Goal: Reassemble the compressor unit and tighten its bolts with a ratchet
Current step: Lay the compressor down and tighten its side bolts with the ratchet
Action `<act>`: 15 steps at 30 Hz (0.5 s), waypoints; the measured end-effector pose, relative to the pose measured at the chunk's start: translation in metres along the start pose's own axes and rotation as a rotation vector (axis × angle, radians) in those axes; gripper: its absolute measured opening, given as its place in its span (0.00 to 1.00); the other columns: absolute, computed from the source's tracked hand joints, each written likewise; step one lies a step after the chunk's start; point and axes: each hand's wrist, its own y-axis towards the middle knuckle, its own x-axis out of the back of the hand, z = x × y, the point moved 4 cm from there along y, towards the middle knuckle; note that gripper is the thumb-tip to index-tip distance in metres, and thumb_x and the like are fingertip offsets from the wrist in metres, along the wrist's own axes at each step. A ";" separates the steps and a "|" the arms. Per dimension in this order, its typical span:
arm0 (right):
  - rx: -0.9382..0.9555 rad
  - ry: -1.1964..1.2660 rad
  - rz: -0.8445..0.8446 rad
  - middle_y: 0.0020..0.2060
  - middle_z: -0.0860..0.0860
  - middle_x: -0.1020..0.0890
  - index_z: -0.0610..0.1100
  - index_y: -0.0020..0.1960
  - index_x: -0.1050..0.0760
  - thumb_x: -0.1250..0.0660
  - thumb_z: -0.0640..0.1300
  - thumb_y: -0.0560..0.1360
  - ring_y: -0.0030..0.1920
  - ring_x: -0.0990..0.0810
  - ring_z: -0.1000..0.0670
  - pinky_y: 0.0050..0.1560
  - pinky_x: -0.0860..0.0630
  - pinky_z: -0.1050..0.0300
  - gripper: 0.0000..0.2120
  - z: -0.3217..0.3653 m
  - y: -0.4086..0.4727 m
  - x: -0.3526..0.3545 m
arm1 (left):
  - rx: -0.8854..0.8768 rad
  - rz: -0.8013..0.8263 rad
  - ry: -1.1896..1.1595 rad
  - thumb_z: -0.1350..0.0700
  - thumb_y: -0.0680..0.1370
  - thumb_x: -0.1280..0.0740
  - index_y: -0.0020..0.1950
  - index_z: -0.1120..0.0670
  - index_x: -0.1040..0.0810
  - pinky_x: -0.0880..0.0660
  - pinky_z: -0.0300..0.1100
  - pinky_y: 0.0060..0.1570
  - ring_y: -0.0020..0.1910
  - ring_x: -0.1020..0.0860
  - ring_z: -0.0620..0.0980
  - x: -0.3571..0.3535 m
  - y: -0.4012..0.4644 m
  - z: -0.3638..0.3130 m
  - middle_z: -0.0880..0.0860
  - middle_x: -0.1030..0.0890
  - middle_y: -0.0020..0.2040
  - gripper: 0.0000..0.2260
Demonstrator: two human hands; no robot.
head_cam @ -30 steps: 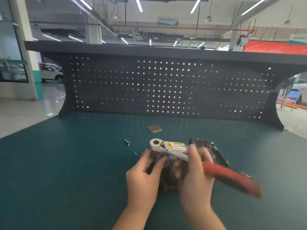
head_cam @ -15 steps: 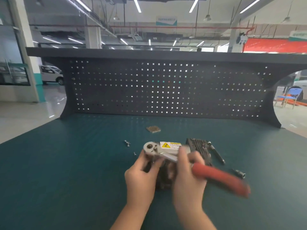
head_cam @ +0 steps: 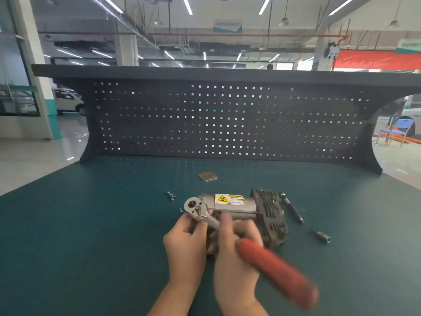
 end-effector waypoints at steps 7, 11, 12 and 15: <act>-0.470 0.462 -0.033 0.23 0.48 0.32 0.46 0.36 0.31 0.35 0.41 0.76 0.19 0.37 0.54 0.20 0.42 0.65 0.11 -0.010 0.050 0.006 | -0.148 0.396 0.183 0.61 0.76 0.29 0.42 0.32 0.17 0.25 0.32 0.50 0.48 0.18 0.36 0.005 0.021 -0.032 0.38 0.15 0.44 0.20; -0.286 0.371 -0.112 0.22 0.48 0.30 0.50 0.32 0.28 0.33 0.47 0.76 0.20 0.34 0.53 0.21 0.40 0.64 0.14 -0.012 0.032 0.005 | -0.135 0.244 0.114 0.62 0.76 0.29 0.44 0.37 0.16 0.25 0.37 0.52 0.49 0.17 0.39 0.003 0.011 -0.020 0.40 0.14 0.44 0.17; -0.169 0.268 -0.132 0.21 0.48 0.29 0.50 0.30 0.28 0.32 0.52 0.73 0.20 0.32 0.52 0.21 0.37 0.64 0.14 -0.011 0.018 0.003 | -0.094 0.194 0.050 0.63 0.75 0.29 0.45 0.40 0.16 0.25 0.37 0.46 0.43 0.17 0.39 0.002 0.006 -0.015 0.42 0.14 0.41 0.16; 0.011 0.121 -0.086 0.21 0.45 0.25 0.50 0.31 0.28 0.32 0.59 0.67 0.22 0.27 0.49 0.25 0.31 0.59 0.15 -0.006 -0.007 -0.005 | -0.048 0.138 -0.016 0.65 0.77 0.34 0.44 0.44 0.16 0.29 0.31 0.30 0.28 0.24 0.38 0.001 0.003 -0.008 0.44 0.17 0.31 0.16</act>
